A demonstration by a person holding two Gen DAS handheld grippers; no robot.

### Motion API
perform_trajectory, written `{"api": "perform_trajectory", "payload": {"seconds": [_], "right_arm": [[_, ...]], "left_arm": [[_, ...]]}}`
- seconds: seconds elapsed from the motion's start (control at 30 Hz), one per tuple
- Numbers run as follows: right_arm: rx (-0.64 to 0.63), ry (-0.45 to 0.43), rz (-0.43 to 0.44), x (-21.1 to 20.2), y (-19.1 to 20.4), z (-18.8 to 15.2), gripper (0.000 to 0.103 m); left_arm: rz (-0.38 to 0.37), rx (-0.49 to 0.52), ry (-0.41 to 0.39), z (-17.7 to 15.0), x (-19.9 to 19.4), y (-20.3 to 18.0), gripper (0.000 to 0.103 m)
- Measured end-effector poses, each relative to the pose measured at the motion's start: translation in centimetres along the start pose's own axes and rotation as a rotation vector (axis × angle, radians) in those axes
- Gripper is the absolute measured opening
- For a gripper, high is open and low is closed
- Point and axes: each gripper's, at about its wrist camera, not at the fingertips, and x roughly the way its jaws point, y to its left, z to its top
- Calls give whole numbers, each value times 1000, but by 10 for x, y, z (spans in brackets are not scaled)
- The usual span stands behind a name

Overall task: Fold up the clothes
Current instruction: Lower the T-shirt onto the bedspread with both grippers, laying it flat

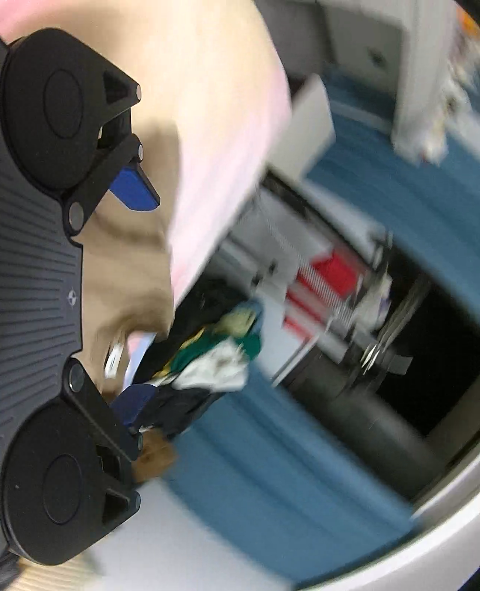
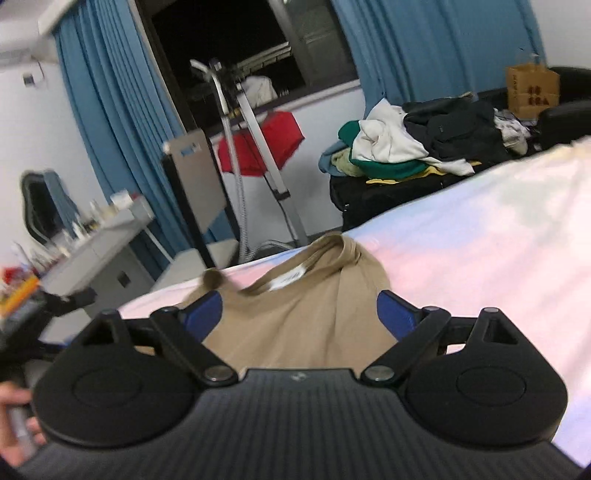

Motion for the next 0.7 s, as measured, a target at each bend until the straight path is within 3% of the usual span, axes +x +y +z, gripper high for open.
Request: {"api": "perform_trajectory", "payload": {"seconds": [0.1, 0.23, 0.33, 0.5, 0.53, 0.6, 0.63, 0.7], "right_arm": [[89, -16, 22, -59, -2, -29, 74], [194, 22, 18, -99, -16, -57, 55], [236, 47, 2, -99, -28, -73, 54], [271, 118, 4, -57, -41, -86, 54], [278, 122, 6, -53, -43, -87, 54], [292, 128, 10, -45, -46, -88, 54], [299, 132, 12, -40, -48, -88, 54], [313, 138, 16, -32, -51, -89, 54]], "left_arm": [[44, -174, -16, -5, -25, 43, 94], [52, -270, -8, -20, -33, 73, 80], [71, -275, -2, -24, -24, 78, 73], [48, -334, -6, -18, 22, 85, 61], [50, -338, -7, -16, 34, 85, 54], [80, -305, -16, -10, 57, 79, 31], [102, -280, -24, -6, 64, 74, 8], [150, -219, -41, 2, 74, 64, 3]]}}
